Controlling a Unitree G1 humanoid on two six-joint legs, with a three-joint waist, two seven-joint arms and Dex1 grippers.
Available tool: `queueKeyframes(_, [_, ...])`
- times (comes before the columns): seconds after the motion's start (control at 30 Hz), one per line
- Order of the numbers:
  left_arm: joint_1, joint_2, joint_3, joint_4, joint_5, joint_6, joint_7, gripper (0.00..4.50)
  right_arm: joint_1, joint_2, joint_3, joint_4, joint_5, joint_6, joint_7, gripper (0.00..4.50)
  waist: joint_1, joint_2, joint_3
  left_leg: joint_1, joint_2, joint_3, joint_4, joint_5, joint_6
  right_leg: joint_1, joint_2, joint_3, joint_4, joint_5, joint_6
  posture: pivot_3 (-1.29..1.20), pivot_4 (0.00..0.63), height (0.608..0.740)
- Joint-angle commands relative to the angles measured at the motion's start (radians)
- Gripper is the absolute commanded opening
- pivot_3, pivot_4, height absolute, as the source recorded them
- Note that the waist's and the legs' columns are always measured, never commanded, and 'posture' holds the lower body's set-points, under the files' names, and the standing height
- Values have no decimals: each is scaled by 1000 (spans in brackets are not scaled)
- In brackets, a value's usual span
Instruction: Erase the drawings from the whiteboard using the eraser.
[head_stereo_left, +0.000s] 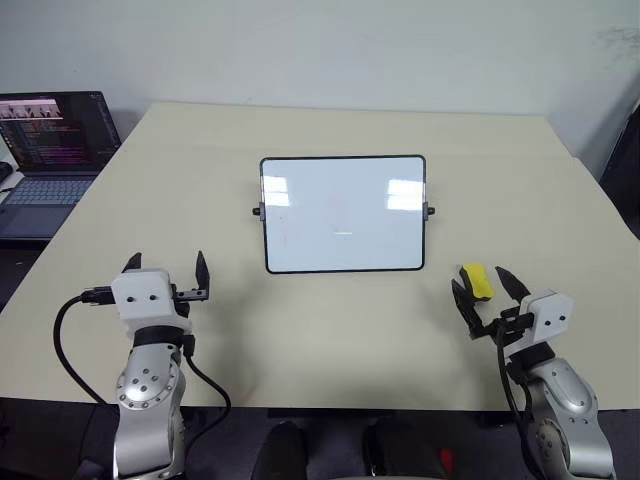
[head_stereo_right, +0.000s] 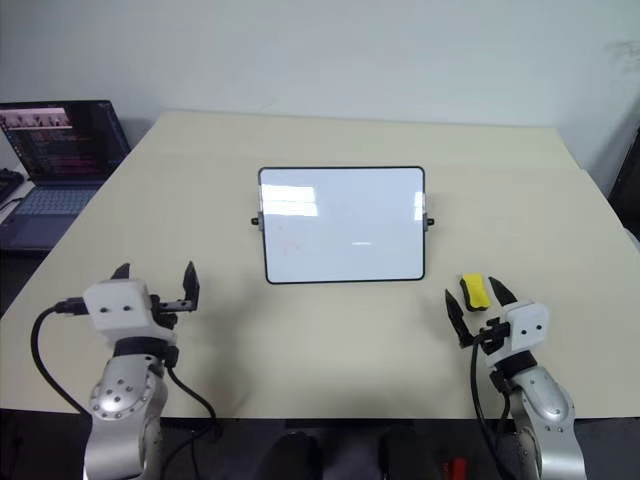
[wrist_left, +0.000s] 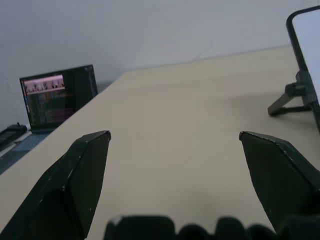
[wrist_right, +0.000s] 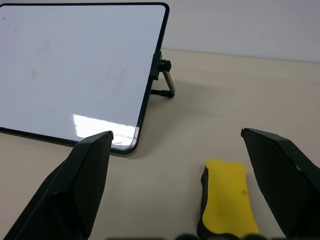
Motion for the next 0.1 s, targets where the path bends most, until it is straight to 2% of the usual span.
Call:
queueKeyframes(0.03, [1,-22,-22,-22,27,3,36,4500,9,-17,-12,-70,42,26,15,4439,0,0,0,-1,0,0,0,0,0,0,0,0,-1,0,0,0,150,740])
queueKeyframes(0.1, [-21,-30,-24,-4,26,14,48,4500,0,-31,-31,-76,58,48,14,4439,0,0,0,-1,0,0,0,0,0,-1,0,0,-1,0,0,0,150,740])
